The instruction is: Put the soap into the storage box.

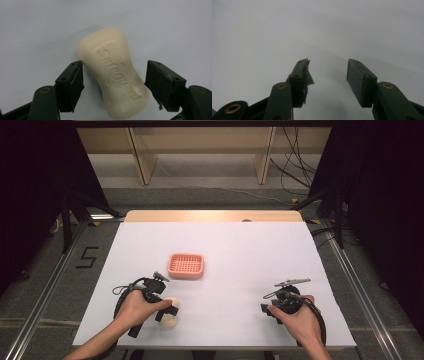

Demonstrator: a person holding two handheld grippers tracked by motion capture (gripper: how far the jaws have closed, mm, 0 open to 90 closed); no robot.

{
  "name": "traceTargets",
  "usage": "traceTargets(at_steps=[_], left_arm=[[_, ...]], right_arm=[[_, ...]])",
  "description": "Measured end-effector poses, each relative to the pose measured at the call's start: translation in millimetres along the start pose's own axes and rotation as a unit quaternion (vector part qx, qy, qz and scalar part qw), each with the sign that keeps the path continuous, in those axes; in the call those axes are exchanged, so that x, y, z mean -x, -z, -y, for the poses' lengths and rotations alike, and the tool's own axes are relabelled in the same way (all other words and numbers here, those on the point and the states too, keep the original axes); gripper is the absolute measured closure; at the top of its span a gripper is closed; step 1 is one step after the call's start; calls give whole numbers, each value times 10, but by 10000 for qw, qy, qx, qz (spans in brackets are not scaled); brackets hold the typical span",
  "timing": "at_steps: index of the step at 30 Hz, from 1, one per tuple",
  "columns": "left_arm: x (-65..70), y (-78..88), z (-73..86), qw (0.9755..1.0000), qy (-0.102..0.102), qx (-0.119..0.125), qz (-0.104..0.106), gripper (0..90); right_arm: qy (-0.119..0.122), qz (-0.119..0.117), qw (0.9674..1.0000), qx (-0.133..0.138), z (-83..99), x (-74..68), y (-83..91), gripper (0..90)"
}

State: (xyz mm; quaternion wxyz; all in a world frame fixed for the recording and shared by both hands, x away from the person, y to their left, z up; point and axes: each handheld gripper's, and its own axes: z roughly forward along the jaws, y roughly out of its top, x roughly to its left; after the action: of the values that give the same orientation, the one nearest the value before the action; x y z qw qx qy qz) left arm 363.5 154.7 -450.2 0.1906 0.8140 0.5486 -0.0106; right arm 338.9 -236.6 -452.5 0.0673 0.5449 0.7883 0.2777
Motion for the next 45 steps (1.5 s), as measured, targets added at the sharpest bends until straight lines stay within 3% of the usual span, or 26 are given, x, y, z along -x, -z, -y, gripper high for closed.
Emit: traceTargets(at_steps=[1, 3, 4, 5, 7, 9, 15, 16, 18, 20, 23, 25, 30, 35, 40, 41, 45], left_arm=[[-18, -2, -9, 9999, -135, -24, -43, 302], [-14, -18, -7, 9999, -110, -48, -60, 302], [-13, -25, -7, 9999, -111, -83, -85, 301], [-4, -36, -2, 9999, -31, -108, -38, 296], [-14, -51, -6, 9998, -149, -134, -89, 294], [10, -70, -1, 9998, -17, -191, -5, 303], [22, -99, -7, 9990, -286, -334, -88, 386], [29, -97, -7, 9989, -278, -349, -108, 401], [25, -86, -9, 9978, -450, -456, -165, 429], [37, -96, -6, 9982, -418, -391, -177, 452], [27, -99, -16, 9972, -591, -418, -181, 461], [9, -85, -30, 9943, -876, -570, -215, 461], [11, -94, -48, 9929, -970, -651, -235, 437], [27, -120, -73, 9937, -905, -609, -245, 406], [38, -149, -76, 9915, -1000, -776, -296, 443], [28, -148, -84, 9895, -1157, -801, -342, 457], [48, -147, -88, 9884, -1167, -884, -394, 474]], right_arm=[[29, 11, 10000, 8, 1, 2, 0, 525], [21, -6, 10000, -4, 2, 4, -3, 525], [131, 45, 9999, -18, 9, 22, -7, 524], [112, 24, 9999, -30, 8, 19, -7, 525], [-11, -18, 10000, -27, 3, 2, -10, 524], [-6, 22, 10000, -42, 4, -5, -8, 524], [-33, -41, 10000, -67, 14, -7, -23, 523], [81, 10, 10000, -53, 12, 19, -28, 523], [54, 77, 9999, -62, 13, 17, -33, 522], [73, 15, 10000, -60, 13, 17, -28, 521], [76, 34, 10000, -8, 15, 13, -30, 521], [14, 24, 10000, -42, 12, 3, -23, 521], [45, 86, 9999, -90, 16, 16, -44, 518], [58, 102, 9999, -67, 15, 19, -46, 517], [8, 33, 9999, -96, 19, 11, -38, 516], [59, 37, 10000, -31, 21, 20, -50, 516], [85, 20, 9999, -59, 23, 25, -52, 515]])
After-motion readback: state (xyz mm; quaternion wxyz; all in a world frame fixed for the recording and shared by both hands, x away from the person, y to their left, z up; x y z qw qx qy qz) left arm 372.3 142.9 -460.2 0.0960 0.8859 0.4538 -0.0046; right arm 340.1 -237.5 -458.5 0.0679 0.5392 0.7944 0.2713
